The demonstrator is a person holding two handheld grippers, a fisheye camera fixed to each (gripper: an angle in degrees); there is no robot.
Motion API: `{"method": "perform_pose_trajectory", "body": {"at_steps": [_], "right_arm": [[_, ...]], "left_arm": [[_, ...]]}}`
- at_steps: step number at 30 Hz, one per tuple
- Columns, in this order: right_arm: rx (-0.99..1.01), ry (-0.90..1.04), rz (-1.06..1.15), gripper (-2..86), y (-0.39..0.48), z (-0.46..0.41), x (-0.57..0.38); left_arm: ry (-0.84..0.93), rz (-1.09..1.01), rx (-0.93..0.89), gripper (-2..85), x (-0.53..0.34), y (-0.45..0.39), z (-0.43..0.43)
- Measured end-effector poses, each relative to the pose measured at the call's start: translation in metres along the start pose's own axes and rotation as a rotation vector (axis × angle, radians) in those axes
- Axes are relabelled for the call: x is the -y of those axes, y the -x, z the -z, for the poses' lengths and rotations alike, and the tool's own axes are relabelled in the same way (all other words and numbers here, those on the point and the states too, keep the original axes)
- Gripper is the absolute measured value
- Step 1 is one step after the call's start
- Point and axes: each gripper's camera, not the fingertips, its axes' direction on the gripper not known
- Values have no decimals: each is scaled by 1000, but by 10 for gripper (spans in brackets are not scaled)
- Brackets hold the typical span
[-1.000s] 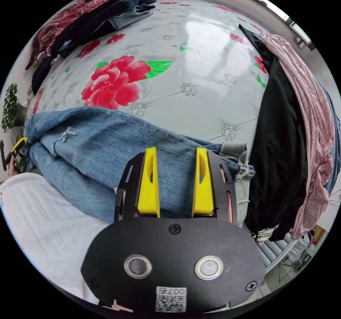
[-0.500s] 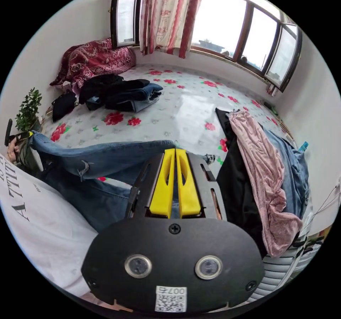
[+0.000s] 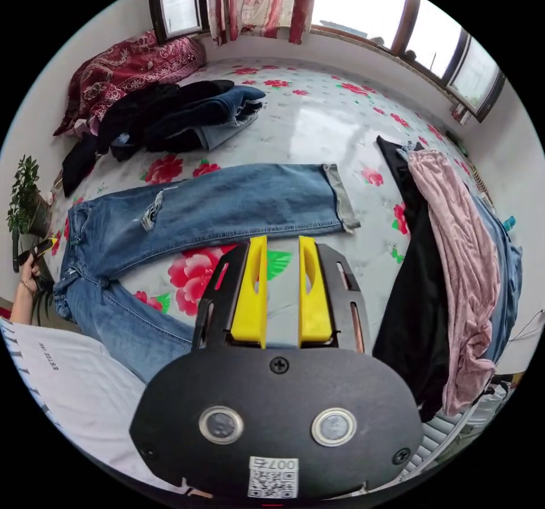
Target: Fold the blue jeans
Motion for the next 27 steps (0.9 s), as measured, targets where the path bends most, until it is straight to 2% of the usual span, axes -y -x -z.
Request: {"method": "perform_pose_trajectory", "body": {"at_steps": [4,7,11,13,17,20,21,24,27], "right_arm": [[-46,204,-173,70,-56,-19,-100],[-47,259,-312,80,-101,-10,-153],[-7,261,-359,85,-131,-9,-181],[21,258,-342,75,-136,-25,-182],[-19,353,-268,37,-132,-43,-165],[23,265,-186,13,-133,-4,-141],[56,181,-180,9,-138,24,-132],[162,10,-232,7,-163,93,-106],[202,-30,-312,12,-186,119,-76]], "left_arm": [[29,54,-52,114,-96,27,18],[47,2,-82,134,-131,25,24],[108,-118,-14,121,-129,-1,6],[194,-182,98,68,-113,-20,-21],[309,-286,159,6,-71,-41,-28],[281,-365,91,-6,-33,-42,19],[277,-388,41,-7,-18,-39,43],[307,-425,-6,-8,17,-30,86],[336,-358,-14,-4,50,-19,86]]}}
